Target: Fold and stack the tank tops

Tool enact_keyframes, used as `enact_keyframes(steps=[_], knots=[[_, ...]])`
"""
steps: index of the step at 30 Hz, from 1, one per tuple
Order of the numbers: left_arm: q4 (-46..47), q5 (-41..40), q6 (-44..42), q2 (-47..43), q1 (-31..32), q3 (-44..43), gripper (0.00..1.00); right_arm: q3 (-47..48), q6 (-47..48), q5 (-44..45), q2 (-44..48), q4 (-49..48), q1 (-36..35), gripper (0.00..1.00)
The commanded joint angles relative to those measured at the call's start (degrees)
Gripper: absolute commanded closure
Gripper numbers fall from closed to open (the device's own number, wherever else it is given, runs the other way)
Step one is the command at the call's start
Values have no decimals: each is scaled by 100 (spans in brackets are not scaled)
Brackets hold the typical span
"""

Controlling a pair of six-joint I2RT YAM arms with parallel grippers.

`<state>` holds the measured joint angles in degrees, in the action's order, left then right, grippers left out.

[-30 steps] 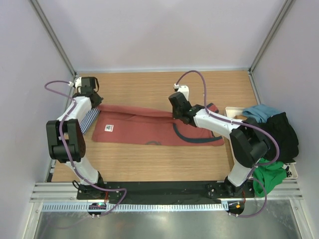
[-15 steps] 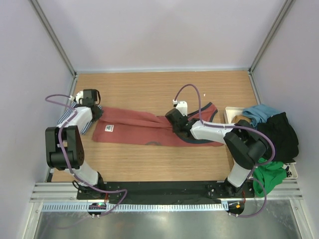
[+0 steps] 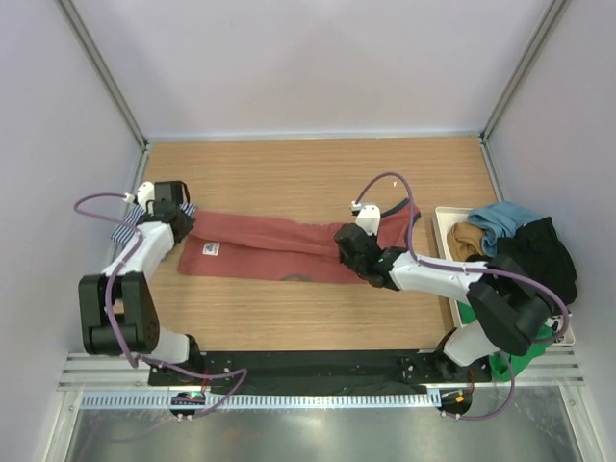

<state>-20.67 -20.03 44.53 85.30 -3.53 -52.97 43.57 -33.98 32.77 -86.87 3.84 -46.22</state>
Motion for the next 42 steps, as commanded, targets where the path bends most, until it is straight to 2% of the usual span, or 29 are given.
enact_keyframes(steps=[1,4,6,10,11,13,18,22,29,32,33,35,36,37,39,42], knots=[[397,-379,117,-863,-60,199,96,-94,31,353,539,-349,-10,52],[406,-492,275,-1364,-60,471,100,45,32,326,540,-314,-19,45],[423,-712,537,-1603,-60,751,99,116,14,317,496,-243,-19,44],[669,-371,478,-1692,-51,1025,77,336,-48,265,277,-208,-10,43],[695,-326,477,-1526,-60,1034,63,362,-56,230,232,-217,-10,43],[696,-265,451,-1324,-51,991,58,459,-74,125,162,-243,-10,43],[669,-80,442,-1024,-60,815,55,757,-100,-34,-145,-86,-10,48],[731,288,267,-770,-60,622,54,977,-512,28,-435,345,147,48],[713,360,249,-637,-60,595,54,697,-838,-930,-892,109,683,47],[704,351,214,-681,-60,595,54,618,-847,-1141,-981,108,807,57],[704,360,179,-690,-60,586,54,539,-830,-1237,-981,117,842,65],[687,377,161,-716,-51,595,54,433,-786,-1326,-850,109,947,75],[678,412,152,-725,-60,595,54,311,-725,-1361,-788,135,974,87],[678,438,152,-734,-60,595,54,258,-698,-1379,-718,178,1018,93],[669,491,161,-725,-60,604,54,74,-672,-1370,-481,337,1176,99],[678,562,205,-751,-25,656,55,-277,-567,-1563,-94,416,1571,99]])
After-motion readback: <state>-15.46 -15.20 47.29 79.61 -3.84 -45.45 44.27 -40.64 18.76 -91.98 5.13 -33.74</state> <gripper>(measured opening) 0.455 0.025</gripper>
